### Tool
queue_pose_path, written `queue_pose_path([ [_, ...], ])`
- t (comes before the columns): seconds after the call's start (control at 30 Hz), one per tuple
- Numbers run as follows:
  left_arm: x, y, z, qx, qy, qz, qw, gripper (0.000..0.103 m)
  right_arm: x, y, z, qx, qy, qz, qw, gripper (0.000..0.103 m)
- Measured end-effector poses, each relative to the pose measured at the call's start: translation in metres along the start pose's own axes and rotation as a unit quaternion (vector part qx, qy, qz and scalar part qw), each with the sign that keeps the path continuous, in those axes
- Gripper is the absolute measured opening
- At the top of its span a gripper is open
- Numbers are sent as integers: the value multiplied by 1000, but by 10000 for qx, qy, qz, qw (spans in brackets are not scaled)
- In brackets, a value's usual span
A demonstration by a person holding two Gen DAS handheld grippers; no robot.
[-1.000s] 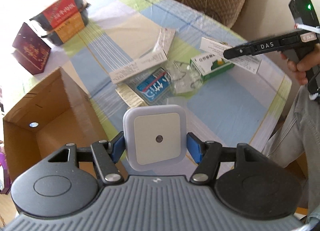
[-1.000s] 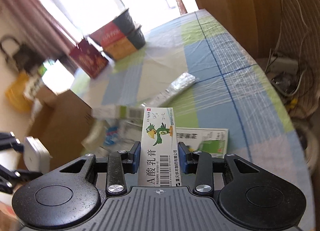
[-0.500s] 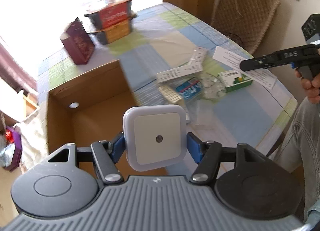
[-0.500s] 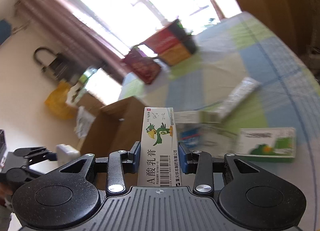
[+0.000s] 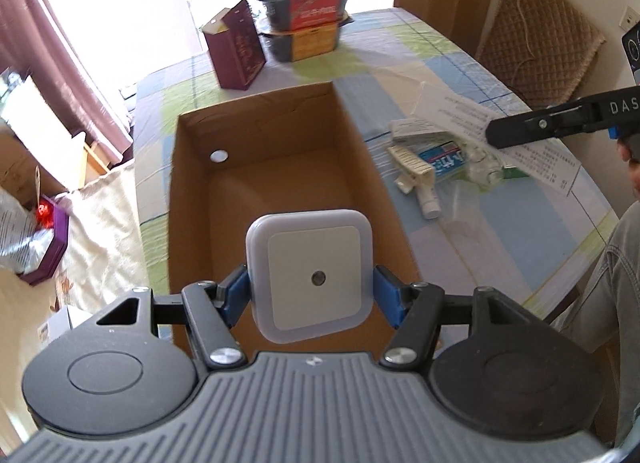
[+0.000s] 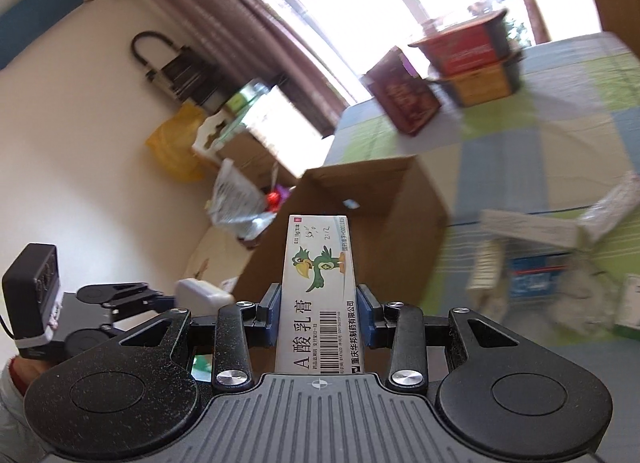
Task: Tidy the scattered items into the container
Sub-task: 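Lower both held items into the cardboard box and open both grippers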
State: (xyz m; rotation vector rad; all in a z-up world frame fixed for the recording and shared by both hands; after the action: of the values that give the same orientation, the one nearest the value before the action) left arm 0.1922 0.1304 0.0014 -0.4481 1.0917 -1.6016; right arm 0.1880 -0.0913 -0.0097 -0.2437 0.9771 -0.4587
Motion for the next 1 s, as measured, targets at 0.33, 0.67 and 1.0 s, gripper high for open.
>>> queue_pose_path([
  [0.33, -37, 22, -12, -179, -261, -29, 9995, 61, -11, 95, 6, -588, 37, -54, 9982, 41],
  [0.67, -48, 71, -23, -580, -257, -156, 9979, 61, 12, 172, 1, -1296, -297, -625, 9891, 41],
  [1.0, -40, 112, -40, -776, -24, -209, 9968, 61, 27, 222, -24, -2322, -1406, -1145, 9556, 41],
])
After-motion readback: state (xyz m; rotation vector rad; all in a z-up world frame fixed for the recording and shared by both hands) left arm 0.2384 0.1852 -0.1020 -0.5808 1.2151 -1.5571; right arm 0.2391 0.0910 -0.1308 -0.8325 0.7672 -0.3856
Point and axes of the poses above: each gripper's, at about its wrist camera, not at the fingertips, and y roughly the way its jaws point, x to its right, z to its top, the point moved 2 cm from there along y, roughly the way its jaws point, and after that the axes turned 13 degrees about z, right-handed, at the moved point
